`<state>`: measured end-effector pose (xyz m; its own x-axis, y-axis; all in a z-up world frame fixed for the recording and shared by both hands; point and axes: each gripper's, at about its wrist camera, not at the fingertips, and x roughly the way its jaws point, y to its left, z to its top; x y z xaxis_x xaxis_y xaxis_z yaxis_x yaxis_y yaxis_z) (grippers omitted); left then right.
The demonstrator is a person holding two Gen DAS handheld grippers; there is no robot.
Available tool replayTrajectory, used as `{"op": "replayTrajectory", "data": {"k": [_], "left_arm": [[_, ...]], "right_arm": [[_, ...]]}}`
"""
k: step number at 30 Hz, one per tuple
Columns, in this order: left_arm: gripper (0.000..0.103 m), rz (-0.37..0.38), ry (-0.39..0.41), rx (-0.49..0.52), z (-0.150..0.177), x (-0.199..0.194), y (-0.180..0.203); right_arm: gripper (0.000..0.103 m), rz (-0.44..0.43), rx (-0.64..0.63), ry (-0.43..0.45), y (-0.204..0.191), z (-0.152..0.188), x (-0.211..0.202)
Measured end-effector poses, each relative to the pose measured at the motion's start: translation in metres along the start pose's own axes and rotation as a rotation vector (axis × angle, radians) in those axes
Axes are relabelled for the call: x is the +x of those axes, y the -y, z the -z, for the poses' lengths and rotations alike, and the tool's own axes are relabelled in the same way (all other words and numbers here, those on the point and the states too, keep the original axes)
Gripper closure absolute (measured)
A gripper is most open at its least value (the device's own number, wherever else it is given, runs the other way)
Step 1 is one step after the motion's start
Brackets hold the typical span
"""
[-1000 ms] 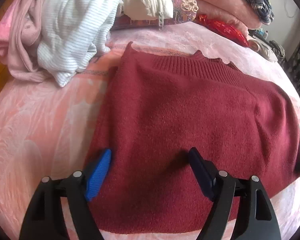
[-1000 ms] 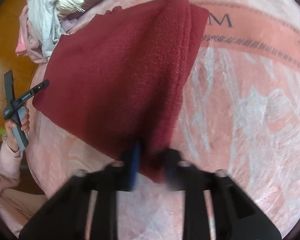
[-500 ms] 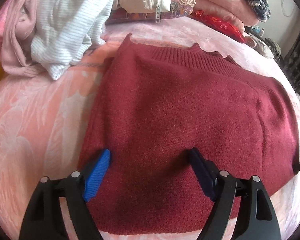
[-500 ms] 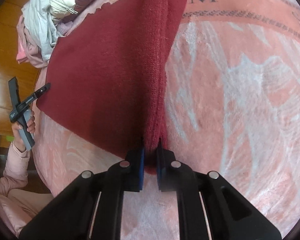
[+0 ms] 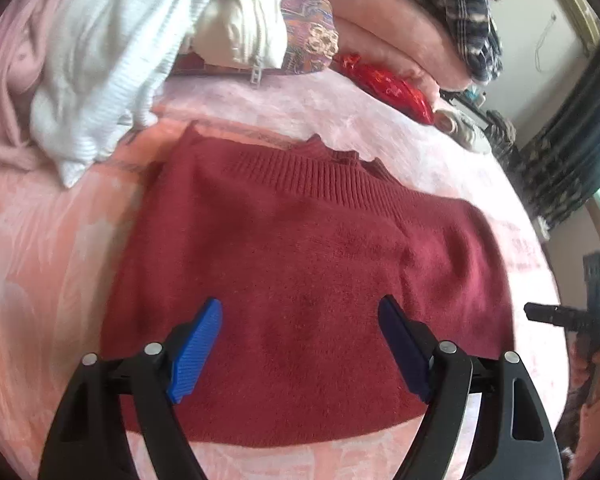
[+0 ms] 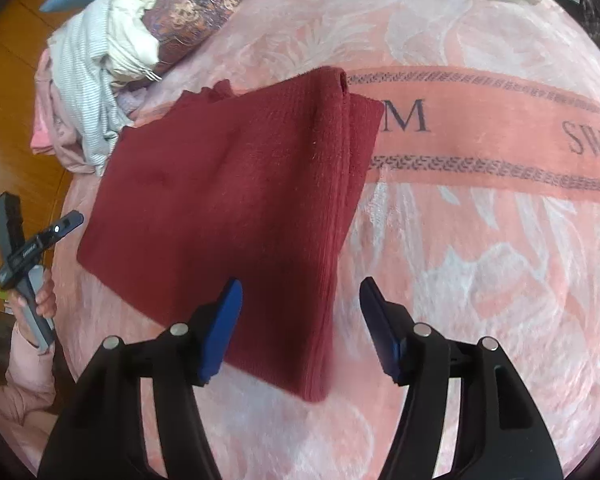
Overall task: Fold small clothes
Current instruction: 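Grasp the folded edge of the red sweater with the right tool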
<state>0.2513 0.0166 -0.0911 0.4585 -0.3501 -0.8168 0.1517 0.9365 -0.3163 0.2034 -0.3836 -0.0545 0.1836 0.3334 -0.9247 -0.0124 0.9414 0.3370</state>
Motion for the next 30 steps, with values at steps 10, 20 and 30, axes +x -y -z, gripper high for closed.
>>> {"op": "replayTrajectory", "data": {"k": [10,20,30], "left_arm": [[0.023,-0.029,-0.083,0.003,0.008,0.044,-0.008],[0.023,-0.084,-0.052,0.073,0.018,0.050,-0.004],[0.022,-0.107,-0.021,0.125,0.025,0.048,0.000]], "right_arm": [[0.042,0.031,0.028,-0.098,0.013,-0.005,0.046],[0.051,0.046,-0.019,-0.080,0.001,-0.005,0.062],[0.075,-0.029,0.002,-0.065,0.003,0.002,0.061]]}}
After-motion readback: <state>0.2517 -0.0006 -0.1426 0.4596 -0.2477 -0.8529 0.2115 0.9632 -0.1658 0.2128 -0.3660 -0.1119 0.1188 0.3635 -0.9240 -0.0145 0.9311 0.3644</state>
